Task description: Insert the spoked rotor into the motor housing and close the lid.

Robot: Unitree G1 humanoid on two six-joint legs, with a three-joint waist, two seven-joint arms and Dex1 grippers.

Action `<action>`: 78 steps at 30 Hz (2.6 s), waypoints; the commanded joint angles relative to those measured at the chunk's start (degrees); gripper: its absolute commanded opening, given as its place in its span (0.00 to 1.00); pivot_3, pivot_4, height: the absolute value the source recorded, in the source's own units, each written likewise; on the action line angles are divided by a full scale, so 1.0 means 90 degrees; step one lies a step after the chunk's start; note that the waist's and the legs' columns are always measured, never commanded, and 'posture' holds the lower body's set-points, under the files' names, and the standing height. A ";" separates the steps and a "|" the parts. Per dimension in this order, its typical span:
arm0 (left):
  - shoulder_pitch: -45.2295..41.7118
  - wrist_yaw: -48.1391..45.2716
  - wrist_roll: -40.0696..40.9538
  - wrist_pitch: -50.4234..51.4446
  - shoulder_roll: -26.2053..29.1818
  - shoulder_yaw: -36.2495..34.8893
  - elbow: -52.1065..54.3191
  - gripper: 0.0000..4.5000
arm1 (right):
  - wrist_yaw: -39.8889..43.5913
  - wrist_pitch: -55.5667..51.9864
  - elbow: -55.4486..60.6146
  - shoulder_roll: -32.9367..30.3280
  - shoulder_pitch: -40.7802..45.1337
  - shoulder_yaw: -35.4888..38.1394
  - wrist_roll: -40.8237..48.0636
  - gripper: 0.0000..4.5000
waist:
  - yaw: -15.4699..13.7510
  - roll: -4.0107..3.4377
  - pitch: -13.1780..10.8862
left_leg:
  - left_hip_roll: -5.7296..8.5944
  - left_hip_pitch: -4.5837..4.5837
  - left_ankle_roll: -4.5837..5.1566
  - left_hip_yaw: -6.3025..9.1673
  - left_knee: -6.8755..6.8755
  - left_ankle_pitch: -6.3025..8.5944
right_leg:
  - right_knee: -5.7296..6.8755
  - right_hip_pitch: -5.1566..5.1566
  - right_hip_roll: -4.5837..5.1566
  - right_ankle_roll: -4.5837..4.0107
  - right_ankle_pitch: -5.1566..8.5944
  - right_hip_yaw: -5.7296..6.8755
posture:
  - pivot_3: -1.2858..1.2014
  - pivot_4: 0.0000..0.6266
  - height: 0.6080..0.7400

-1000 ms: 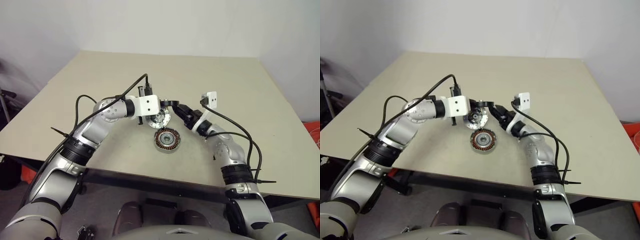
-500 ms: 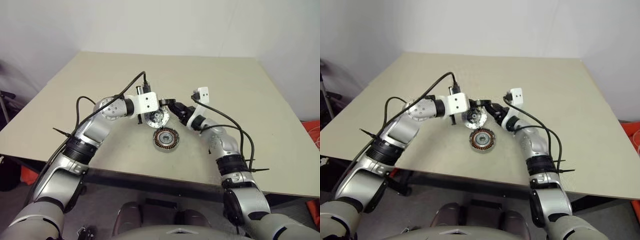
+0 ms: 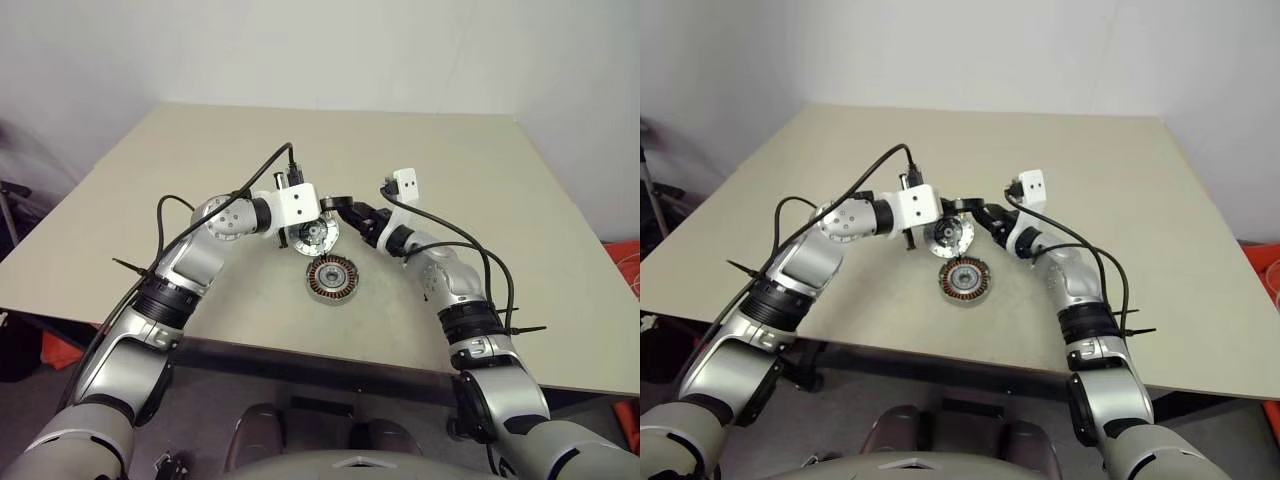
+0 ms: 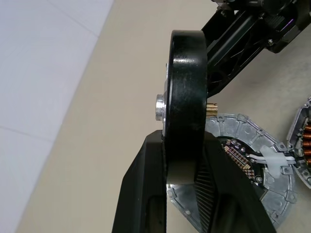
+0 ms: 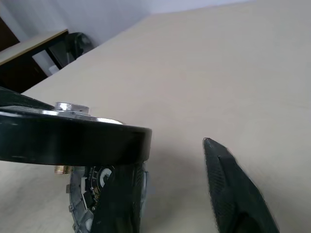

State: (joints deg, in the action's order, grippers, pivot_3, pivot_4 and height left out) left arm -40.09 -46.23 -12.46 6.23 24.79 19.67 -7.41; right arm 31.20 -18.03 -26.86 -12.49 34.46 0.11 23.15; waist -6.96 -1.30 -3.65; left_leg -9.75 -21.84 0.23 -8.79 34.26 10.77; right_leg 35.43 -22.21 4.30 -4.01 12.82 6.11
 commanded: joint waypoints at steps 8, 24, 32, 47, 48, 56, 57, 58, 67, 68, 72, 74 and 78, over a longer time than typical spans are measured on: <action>0.0111 -0.0628 0.0473 -0.0372 -0.0033 0.0192 0.0964 0.09 | -0.0606 0.0191 -0.0514 -0.0920 0.0033 0.0728 -0.0397 0.89 | -0.0002 0.0000 0.0000 | -0.0001 0.0001 0.0001 0.0000 0.0001 0.0000 | 0.0001 -0.0001 0.0000 0.0000 0.0000 0.0000 | 0.52 0.00 1.00; -0.0202 -0.0736 0.0467 -0.0656 -0.0152 0.0356 0.0393 0.09 | 0.0074 0.1291 -0.2632 -0.2732 0.0749 -0.0647 -0.1495 0.89 | -0.0005 0.0001 0.0000 | 0.0000 -0.0013 0.0026 0.0000 0.0008 0.0011 | 0.0003 -0.0009 0.0000 -0.0002 0.0001 0.0002 | 0.52 0.00 1.00; -0.0106 -0.0787 0.0512 -0.0747 0.0105 0.0288 0.0435 0.09 | 0.0044 0.1863 -0.3271 -0.2885 0.0942 -0.1010 -0.1661 0.89 | -0.0007 0.0001 0.0000 | -0.0003 -0.0029 0.0037 0.0000 0.0029 0.0017 | 0.0013 -0.0019 0.0000 -0.0003 0.0001 0.0003 | 0.52 0.00 1.00; 0.0137 -0.0477 0.0514 -0.0428 -0.0025 0.0367 0.0732 0.09 | 0.2503 0.3090 -0.2249 -0.3038 0.0698 -0.0484 -0.0696 0.89 | -0.0014 0.0001 -0.0001 | -0.0011 -0.0039 0.0067 0.0000 0.0077 0.0035 | 0.0032 -0.0015 0.0002 -0.0002 0.0001 0.0004 | 0.52 0.00 1.00; 0.0132 -0.0459 0.0507 -0.0428 -0.0040 0.0372 0.0725 0.09 | 0.2579 0.3088 -0.2180 -0.3050 0.0683 -0.0461 -0.0677 0.89 | -0.0015 0.0001 -0.0001 | -0.0011 -0.0038 0.0067 0.0000 0.0080 0.0035 | 0.0034 -0.0015 0.0002 -0.0002 0.0001 0.0004 | 0.52 0.00 1.00; 0.0127 -0.0508 0.0543 -0.0502 0.0036 0.0354 0.0680 0.09 | 0.3586 0.3255 -0.1868 -0.3463 0.0318 -0.0395 -0.0743 0.89 | -0.0138 -0.0008 0.0001 | -0.0002 -0.0043 0.0083 -0.0002 0.0092 0.0043 | 0.0030 -0.0006 0.0010 -0.0001 0.0001 0.0005 | 0.52 0.00 1.00; 0.0135 -0.0516 0.0549 -0.0501 0.0046 0.0352 0.0686 0.09 | 0.3674 0.3330 -0.1876 -0.3500 0.0287 -0.0374 -0.0814 0.89 | -0.0136 -0.0007 0.0001 | -0.0004 -0.0041 0.0087 -0.0006 0.0093 0.0046 | 0.0029 -0.0007 0.0009 -0.0001 0.0001 0.0004 | 0.52 0.00 1.00; 0.0143 -0.0521 0.0555 -0.0501 0.0052 0.0349 0.0691 0.09 | 0.3720 0.3380 -0.1881 -0.3514 0.0267 -0.0339 -0.0877 0.89 | -0.0103 -0.0006 0.0002 | -0.0008 -0.0042 0.0087 -0.0006 0.0095 0.0046 | 0.0028 -0.0007 0.0008 -0.0001 0.0001 0.0006 | 0.52 0.00 1.00; 0.0057 -0.0582 0.0481 -0.0673 -0.0022 0.0380 0.0536 0.09 | 0.3126 0.3400 -0.2367 -0.3221 0.0430 -0.0307 -0.1720 0.89 | -0.0020 -0.0012 0.0005 | -0.0010 -0.0035 0.0080 -0.0005 0.0098 0.0040 | 0.0037 -0.0008 0.0007 -0.0001 0.0001 0.0008 | 0.52 0.00 1.00; 0.0049 -0.0599 0.0477 -0.0718 -0.0025 0.0395 0.0484 0.09 | 0.3070 0.3405 -0.2434 -0.3166 0.0448 -0.0303 -0.1782 0.89 | -0.0020 -0.0012 0.0005 | -0.0010 -0.0037 0.0081 -0.0005 0.0100 0.0040 | 0.0037 -0.0008 0.0007 0.0000 0.0001 0.0008 | 0.52 0.00 1.00; 0.0023 -0.0753 0.0539 -0.0741 0.0013 0.0368 0.0351 0.09 | 0.2900 0.3474 -0.2553 -0.2998 0.0470 -0.0256 -0.1950 0.89 | -0.0023 -0.0014 0.0006 | -0.0010 -0.0041 0.0086 -0.0005 0.0099 0.0039 | 0.0037 -0.0011 0.0007 -0.0001 0.0001 0.0008 | 0.52 0.00 1.00; 0.0046 -0.0898 0.0645 -0.0615 0.0061 0.0307 0.0357 0.09 | 0.2826 0.3472 -0.2638 -0.2945 0.0503 -0.0228 -0.1992 0.89 | -0.0022 -0.0014 0.0006 | -0.0011 -0.0042 0.0098 -0.0005 0.0099 0.0035 | 0.0037 -0.0012 0.0007 -0.0002 0.0000 0.0008 | 0.52 0.00 1.00; 0.0116 -0.1193 0.1015 -0.0083 0.0102 0.0123 0.0533 0.09 | 0.2686 0.3354 -0.2721 -0.2807 0.0601 -0.0196 -0.2041 0.89 | -0.0020 -0.0014 0.0006 | -0.0011 -0.0040 0.0097 -0.0006 0.0099 0.0035 | 0.0038 -0.0012 0.0007 -0.0002 0.0000 0.0007 | 0.52 0.00 1.00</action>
State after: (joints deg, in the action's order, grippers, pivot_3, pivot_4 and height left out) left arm -38.15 -56.11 -5.50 3.88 25.06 23.51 -5.03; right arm 56.00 12.01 -52.02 -37.89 37.91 -2.95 4.53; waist -7.14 -1.43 -3.60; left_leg -9.85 -22.20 1.08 -8.85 35.15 11.09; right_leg 35.79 -22.31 4.36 -4.03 12.82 6.18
